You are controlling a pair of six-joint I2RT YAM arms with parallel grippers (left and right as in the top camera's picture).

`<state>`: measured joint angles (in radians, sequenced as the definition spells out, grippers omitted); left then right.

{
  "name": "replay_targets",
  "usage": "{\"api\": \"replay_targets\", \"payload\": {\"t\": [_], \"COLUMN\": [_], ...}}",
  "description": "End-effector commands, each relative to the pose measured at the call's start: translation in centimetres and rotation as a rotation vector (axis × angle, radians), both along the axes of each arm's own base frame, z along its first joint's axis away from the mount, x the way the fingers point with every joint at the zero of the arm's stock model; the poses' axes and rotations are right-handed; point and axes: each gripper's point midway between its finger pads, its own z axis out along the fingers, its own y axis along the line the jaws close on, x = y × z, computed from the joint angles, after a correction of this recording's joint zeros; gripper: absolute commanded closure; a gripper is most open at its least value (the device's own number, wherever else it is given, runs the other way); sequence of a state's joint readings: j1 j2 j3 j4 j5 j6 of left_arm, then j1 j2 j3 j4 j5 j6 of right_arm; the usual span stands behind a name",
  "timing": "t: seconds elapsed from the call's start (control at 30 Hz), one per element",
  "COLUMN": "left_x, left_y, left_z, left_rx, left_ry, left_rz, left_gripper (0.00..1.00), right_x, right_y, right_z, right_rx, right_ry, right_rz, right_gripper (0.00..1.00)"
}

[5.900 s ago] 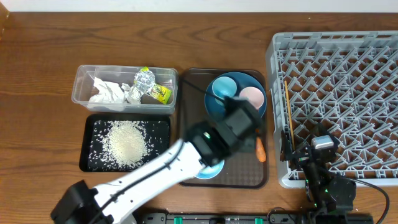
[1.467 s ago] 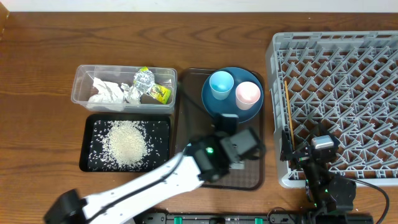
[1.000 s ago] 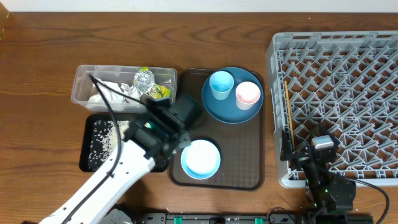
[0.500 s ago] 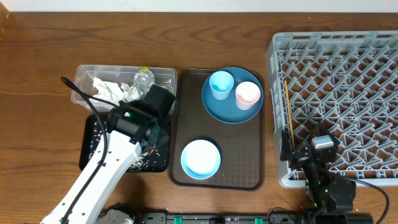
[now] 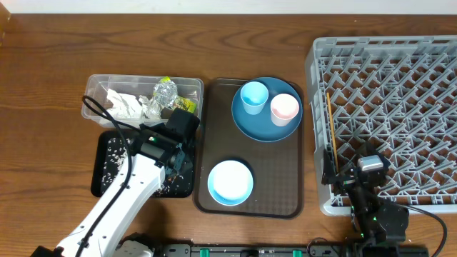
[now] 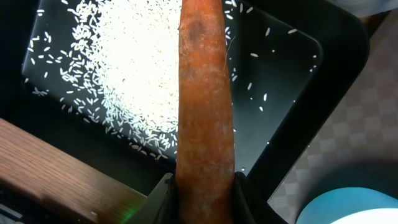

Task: Sort waste into correct bins and load items into the dishwasher rack

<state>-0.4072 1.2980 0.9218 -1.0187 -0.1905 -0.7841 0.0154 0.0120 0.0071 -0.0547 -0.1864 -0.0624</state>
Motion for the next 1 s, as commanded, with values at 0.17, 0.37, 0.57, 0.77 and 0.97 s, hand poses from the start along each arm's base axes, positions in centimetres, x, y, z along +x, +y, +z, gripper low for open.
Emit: {"api": "replay_targets", "payload": {"t": [0.17, 0.37, 0.57, 0.77, 0.97], "left_x": [-0.5, -0.5, -0.6, -1.0, -1.2], "left_y": [0.3, 0.3, 0.3, 0.5, 0.2], "left_z": [-0.4, -0.6, -0.7, -1.2, -2.8], "left_rx": [0.009, 0.014, 0.019, 0.025, 0.002], "left_ry": [0.021, 0.028, 0.036, 0.051, 0.049], "left_rz": [-0.028, -0.058, -0.077, -0.077, -0.079], "left_gripper": [0.9, 0.93, 0.93, 0.93, 0.92], "right_x": [-0.1, -0.1, -0.1, -0.1, -0.1], "right_y": [0.2, 0.2, 0.2, 0.2, 0.2], "right_z": [0.0, 0.0, 0.0, 0.0, 0.0], "right_rx": [-0.002, -0.002, -0.002, -0.002, -0.002], "right_ry": [-0.002, -0.002, -0.002, -0.002, -0.002], "right_rz": [0.009, 0.009, 0.009, 0.009, 0.009], "right_gripper": [0.01, 0.01, 0.01, 0.01, 0.01]}}
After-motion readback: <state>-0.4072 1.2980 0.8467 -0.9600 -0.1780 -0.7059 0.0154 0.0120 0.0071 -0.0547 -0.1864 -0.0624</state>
